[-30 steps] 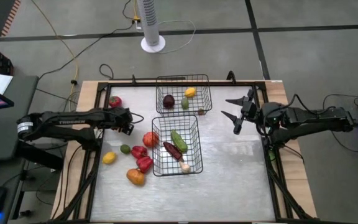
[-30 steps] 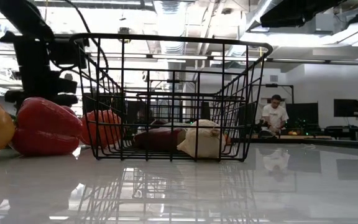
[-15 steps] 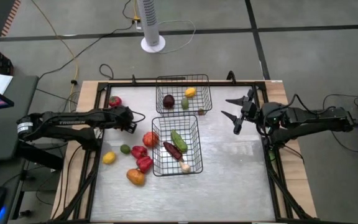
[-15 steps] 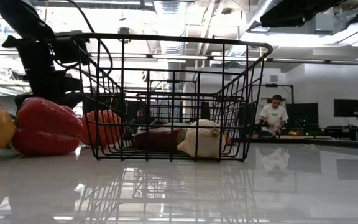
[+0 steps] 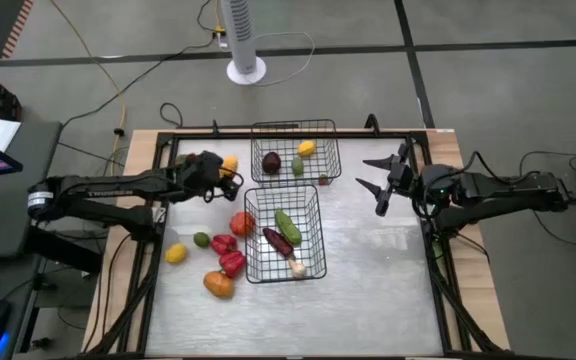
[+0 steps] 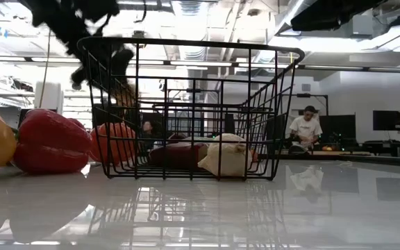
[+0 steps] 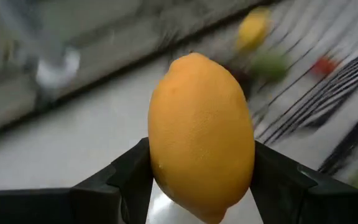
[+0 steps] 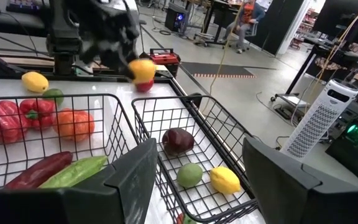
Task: Sort produce into baskets
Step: Put the top yellow lemon into the top wire basket, then put the big red tomato into the top wire basket
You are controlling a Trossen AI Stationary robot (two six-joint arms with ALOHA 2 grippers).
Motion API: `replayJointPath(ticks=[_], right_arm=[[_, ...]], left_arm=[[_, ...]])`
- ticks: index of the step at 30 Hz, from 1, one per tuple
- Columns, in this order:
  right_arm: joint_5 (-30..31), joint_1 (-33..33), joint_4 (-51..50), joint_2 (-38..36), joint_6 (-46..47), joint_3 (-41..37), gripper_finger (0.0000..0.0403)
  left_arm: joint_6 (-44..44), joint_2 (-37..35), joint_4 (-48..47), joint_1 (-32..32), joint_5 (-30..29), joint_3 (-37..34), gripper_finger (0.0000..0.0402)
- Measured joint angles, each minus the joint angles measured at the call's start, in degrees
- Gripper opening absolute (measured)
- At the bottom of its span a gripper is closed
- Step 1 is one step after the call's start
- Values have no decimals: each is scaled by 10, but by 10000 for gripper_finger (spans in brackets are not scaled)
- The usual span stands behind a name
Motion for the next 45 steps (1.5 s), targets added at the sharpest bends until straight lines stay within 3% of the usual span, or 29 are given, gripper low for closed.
replayJointPath(ticks=[5, 9, 13, 24, 29, 38, 45], right_arm=[[0, 0, 0, 0, -1, 0, 265], [0, 0, 12, 0, -1, 0, 265], [0, 0, 15, 0, -1, 0, 265], [0, 0, -5, 0, -1, 0, 265], [0, 0, -9, 0, -1, 0, 265], [0, 0, -9, 0, 4, 0, 265], [0, 0, -7, 0, 9, 0, 265]], left_arm=[[51, 16, 154, -28, -9, 6, 207], [71, 71, 244, -12, 39, 6, 207], [74, 133, 252, 11, 86, 24, 211], [102, 168, 118, 29, 111, 115, 292], [109, 141, 39, 28, 74, 142, 296], [64, 82, -197, 65, -18, 141, 297], [17, 110, -308, 134, -5, 140, 297]])
